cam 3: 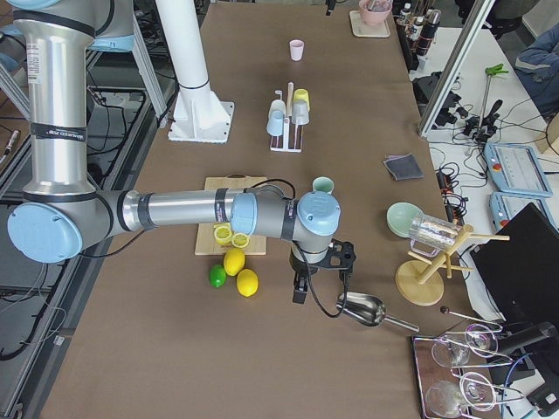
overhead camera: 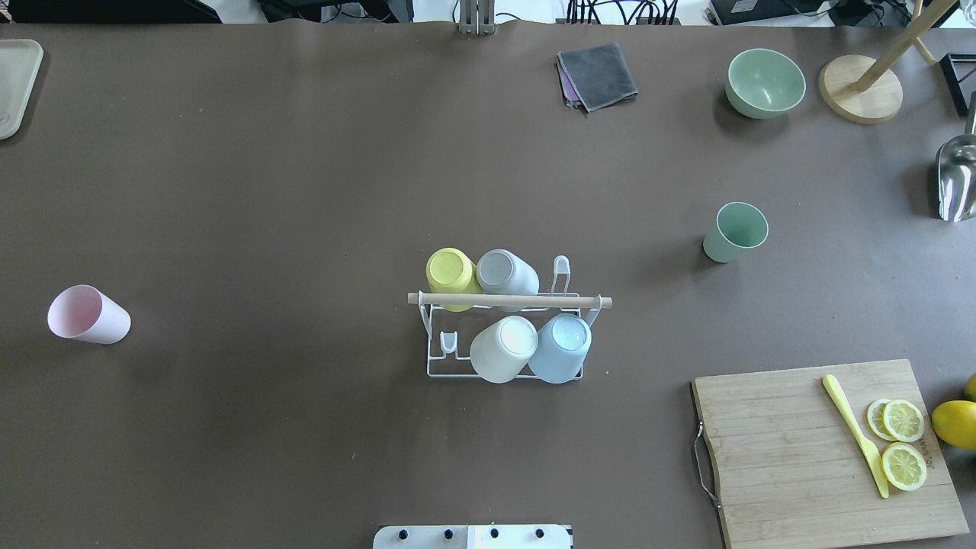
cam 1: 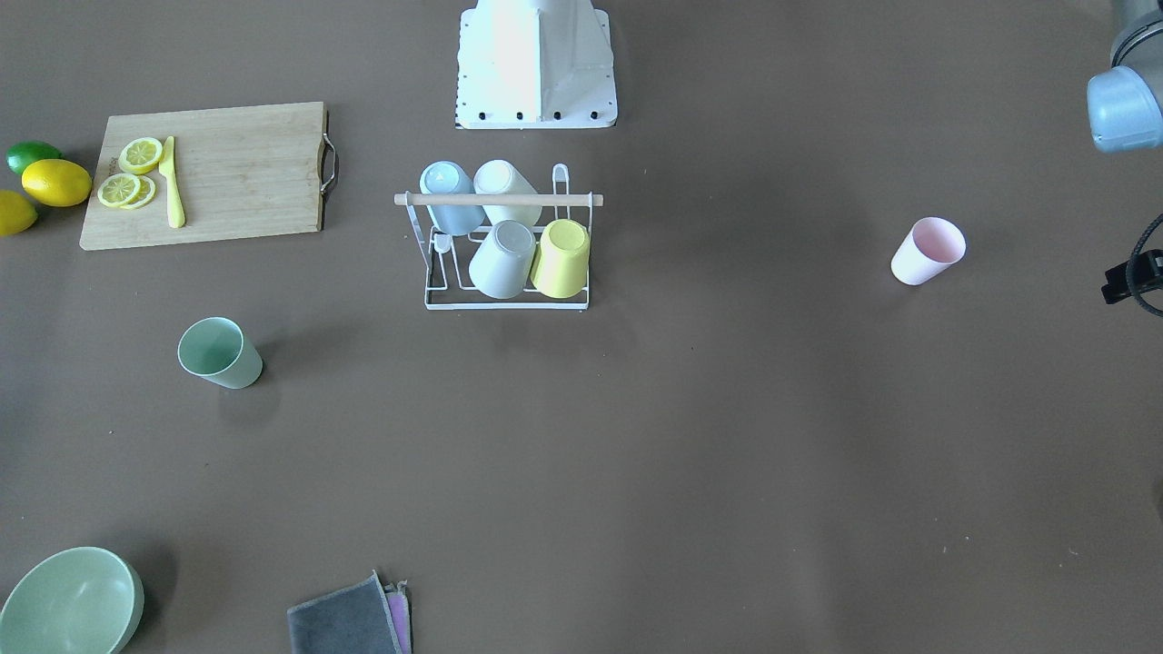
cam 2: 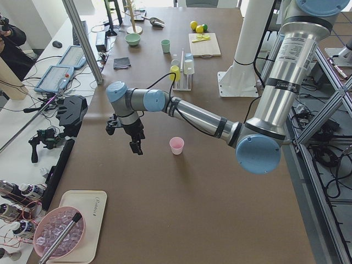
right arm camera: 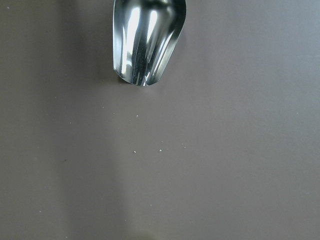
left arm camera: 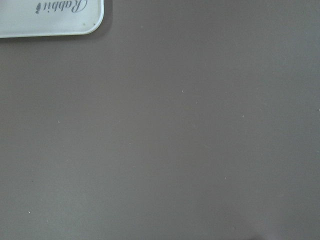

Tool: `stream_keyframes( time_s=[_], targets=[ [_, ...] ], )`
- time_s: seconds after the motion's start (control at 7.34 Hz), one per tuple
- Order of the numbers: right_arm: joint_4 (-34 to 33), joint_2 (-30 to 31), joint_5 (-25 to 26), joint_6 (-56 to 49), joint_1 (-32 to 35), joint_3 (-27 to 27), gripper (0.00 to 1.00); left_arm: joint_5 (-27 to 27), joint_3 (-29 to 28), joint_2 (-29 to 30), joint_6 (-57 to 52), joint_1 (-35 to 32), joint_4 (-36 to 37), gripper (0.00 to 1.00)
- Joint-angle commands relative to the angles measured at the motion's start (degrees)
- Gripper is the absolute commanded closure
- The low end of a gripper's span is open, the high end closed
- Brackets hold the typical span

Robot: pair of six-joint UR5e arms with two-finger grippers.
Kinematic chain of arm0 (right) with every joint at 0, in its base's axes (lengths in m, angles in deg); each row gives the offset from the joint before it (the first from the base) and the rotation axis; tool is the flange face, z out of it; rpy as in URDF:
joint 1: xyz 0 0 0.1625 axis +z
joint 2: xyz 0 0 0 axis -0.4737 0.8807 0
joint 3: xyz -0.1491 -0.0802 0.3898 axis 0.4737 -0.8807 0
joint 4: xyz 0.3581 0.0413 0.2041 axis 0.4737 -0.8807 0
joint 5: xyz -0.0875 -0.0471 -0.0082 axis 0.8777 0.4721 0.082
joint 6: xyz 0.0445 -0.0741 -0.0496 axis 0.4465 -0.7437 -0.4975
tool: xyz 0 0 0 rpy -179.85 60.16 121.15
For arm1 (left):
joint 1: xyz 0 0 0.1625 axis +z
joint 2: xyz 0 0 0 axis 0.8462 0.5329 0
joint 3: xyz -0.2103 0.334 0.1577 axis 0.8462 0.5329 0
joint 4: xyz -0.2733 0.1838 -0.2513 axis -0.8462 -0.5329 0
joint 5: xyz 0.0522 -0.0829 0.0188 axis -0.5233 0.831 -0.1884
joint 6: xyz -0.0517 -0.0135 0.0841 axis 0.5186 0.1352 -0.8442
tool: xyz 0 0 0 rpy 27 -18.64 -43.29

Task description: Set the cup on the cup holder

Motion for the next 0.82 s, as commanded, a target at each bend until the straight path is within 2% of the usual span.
stream_keyframes(
  time_s=[0.0,0.14,0.27,0.41,0.68],
  targets=[
    [2.13,-1.43,1.08,0.0,-2.15,-0.2,0.0,1.81,-4.77,1.9,-1.81,5.13,0.86,0.01],
    [0.06,-3.96,1.35,0.08,-6.17,0.49,0.0,1.81,-5.14,2.17,-3.75,5.84,1.47,0.01],
    [-5.18,-8.86,4.31,0.08,-11.34,0.24,0.0,1.81,-6.54,3.4,-6.12,6.72,1.91,0.01],
    [-10.54,-13.43,10.25,-0.87,-13.05,0.5,0.0,1.81,-7.77,4.8,-10.58,9.25,1.91,0.01],
    [-20.39,-17.06,11.19,-3.87,-19.96,3.22,0.0,1.81,-9.09,4.9,-14.57,13.39,2.0,0.01]
  ],
)
